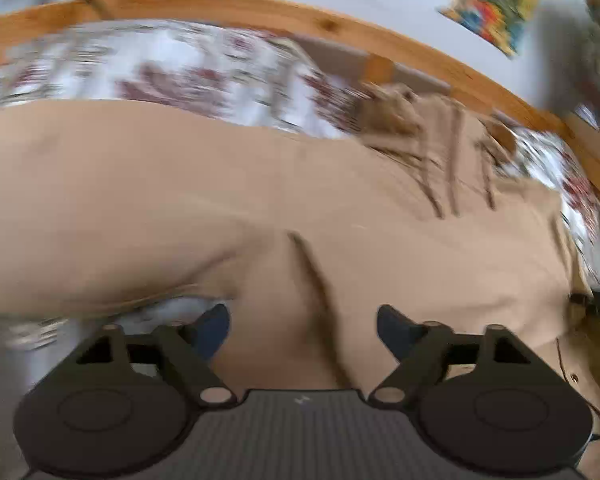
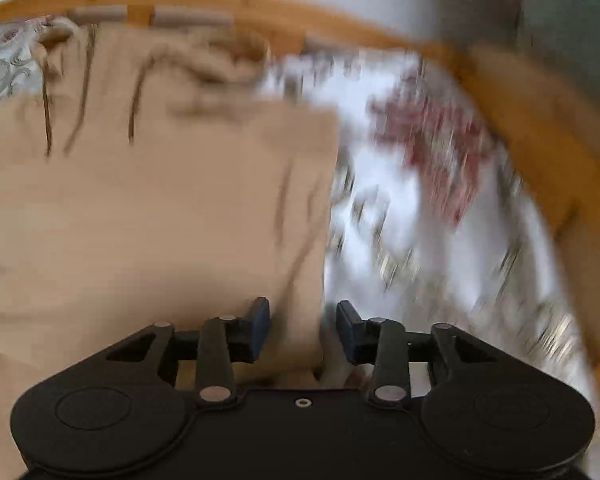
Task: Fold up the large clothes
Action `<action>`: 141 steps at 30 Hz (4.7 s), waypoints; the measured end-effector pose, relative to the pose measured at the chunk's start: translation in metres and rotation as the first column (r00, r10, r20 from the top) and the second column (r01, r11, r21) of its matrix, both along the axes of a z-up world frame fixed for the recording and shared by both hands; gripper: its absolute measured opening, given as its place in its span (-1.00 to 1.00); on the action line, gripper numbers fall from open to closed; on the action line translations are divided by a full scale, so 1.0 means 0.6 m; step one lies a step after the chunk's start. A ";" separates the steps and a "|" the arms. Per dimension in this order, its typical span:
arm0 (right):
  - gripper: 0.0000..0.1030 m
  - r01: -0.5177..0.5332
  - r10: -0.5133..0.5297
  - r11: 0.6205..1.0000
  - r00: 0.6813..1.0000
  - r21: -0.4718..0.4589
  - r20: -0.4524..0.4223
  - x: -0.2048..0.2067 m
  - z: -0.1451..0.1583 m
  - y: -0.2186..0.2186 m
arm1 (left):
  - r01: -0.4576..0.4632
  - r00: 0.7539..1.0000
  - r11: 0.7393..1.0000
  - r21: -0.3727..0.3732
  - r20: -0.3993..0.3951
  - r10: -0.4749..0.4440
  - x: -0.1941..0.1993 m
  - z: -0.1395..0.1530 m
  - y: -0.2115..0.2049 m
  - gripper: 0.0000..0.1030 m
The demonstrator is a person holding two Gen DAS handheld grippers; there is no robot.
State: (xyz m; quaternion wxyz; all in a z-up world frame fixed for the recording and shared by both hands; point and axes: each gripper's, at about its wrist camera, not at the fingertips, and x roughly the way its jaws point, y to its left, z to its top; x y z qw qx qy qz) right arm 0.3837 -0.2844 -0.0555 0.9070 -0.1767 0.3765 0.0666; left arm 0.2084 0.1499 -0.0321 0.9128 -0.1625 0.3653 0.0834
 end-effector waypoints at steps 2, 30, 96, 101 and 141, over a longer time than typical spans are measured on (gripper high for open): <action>-0.02 0.044 -0.046 0.997 0.999 0.063 0.021 -0.009 -0.001 -0.003 | -0.063 0.998 0.998 0.003 0.009 0.063 -0.038 0.022 0.023 0.77; 0.97 -0.069 0.048 0.874 0.997 0.481 0.056 -0.291 0.051 0.066 | -0.634 0.726 0.766 -0.102 0.263 0.636 -0.181 0.086 0.277 -1.00; -0.06 0.217 -0.185 0.832 0.976 0.510 -0.113 -0.357 0.053 -0.073 | 0.395 0.919 0.781 0.483 -0.190 -0.347 -0.069 -0.053 -0.056 0.28; 0.27 0.097 -0.091 0.901 0.995 0.424 -0.034 -0.265 0.062 -0.042 | 0.377 0.924 0.756 0.535 -0.159 -0.349 -0.031 -0.047 -0.059 0.28; -0.87 -0.295 0.328 0.921 0.939 -0.257 0.098 -0.013 -0.026 0.155 | 0.118 0.984 0.985 0.123 0.121 -0.133 -0.060 -0.006 0.044 0.12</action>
